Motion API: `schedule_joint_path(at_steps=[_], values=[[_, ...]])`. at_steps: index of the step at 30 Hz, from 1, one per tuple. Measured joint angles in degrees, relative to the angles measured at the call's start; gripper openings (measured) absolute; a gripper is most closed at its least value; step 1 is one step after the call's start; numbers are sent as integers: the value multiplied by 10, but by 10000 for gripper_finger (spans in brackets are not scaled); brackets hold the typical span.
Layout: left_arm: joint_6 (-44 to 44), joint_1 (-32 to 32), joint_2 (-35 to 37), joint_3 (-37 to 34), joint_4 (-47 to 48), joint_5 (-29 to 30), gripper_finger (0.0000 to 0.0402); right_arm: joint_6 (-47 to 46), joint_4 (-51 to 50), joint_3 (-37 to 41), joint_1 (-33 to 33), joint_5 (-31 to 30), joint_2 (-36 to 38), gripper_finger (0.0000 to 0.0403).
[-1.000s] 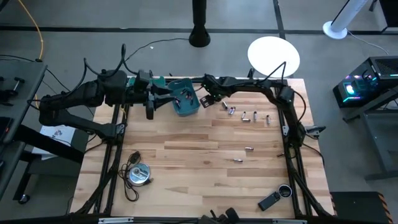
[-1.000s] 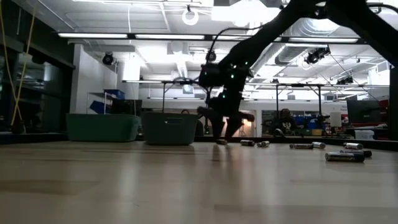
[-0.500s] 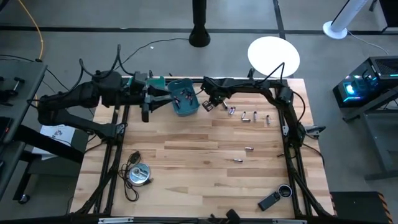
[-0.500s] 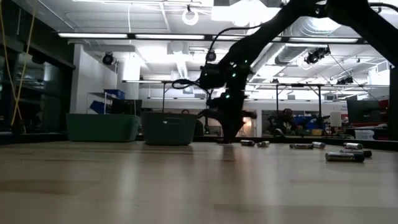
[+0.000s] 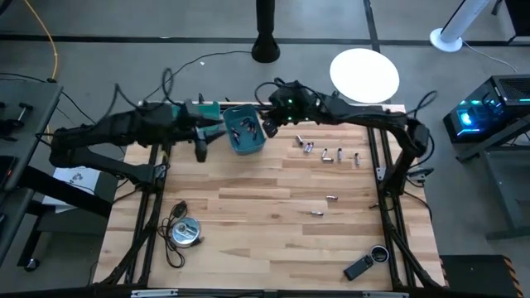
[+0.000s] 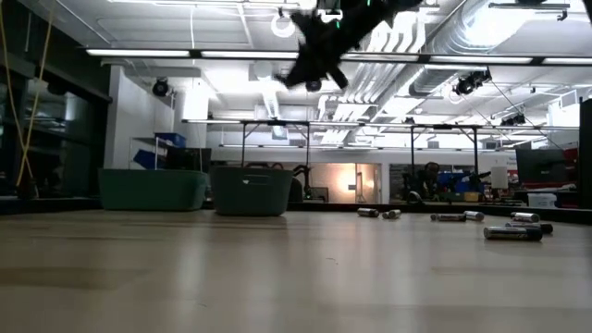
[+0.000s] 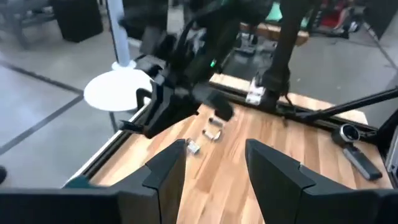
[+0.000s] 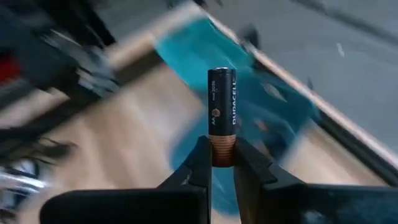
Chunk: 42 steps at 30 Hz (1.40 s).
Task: Sort batteries
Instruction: Put the black battery into the green bin
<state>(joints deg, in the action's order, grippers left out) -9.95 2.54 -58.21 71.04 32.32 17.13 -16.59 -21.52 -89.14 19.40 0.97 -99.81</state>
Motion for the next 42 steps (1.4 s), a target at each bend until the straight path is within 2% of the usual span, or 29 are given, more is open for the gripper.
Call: schedule_joint_path(at_steps=[7,11,15,21,27,32,37,40,42], values=[[11,2,0,-152,-258,-41,161,14,83,0,-89,-2,61,20],[-2,9,0,-177,-377,-50,161,35,103,0,-130,-21,78,20],[-5,9,0,-178,-456,-110,161,37,145,0,-150,-25,85,20],[-45,9,-2,-178,-463,-126,161,62,204,0,-165,-29,84,20],[-66,8,-12,-178,-502,-126,161,66,223,0,-178,-17,81,20],[-89,8,-33,-178,-549,-169,161,63,224,0,-181,-20,73,20],[-87,8,-46,-178,-561,-180,159,62,228,0,-181,-20,73,20],[-83,8,-47,-178,-561,-176,133,62,225,0,-181,-20,73,21],[-71,8,-47,-178,-561,-167,90,65,226,0,-181,-16,73,26]])
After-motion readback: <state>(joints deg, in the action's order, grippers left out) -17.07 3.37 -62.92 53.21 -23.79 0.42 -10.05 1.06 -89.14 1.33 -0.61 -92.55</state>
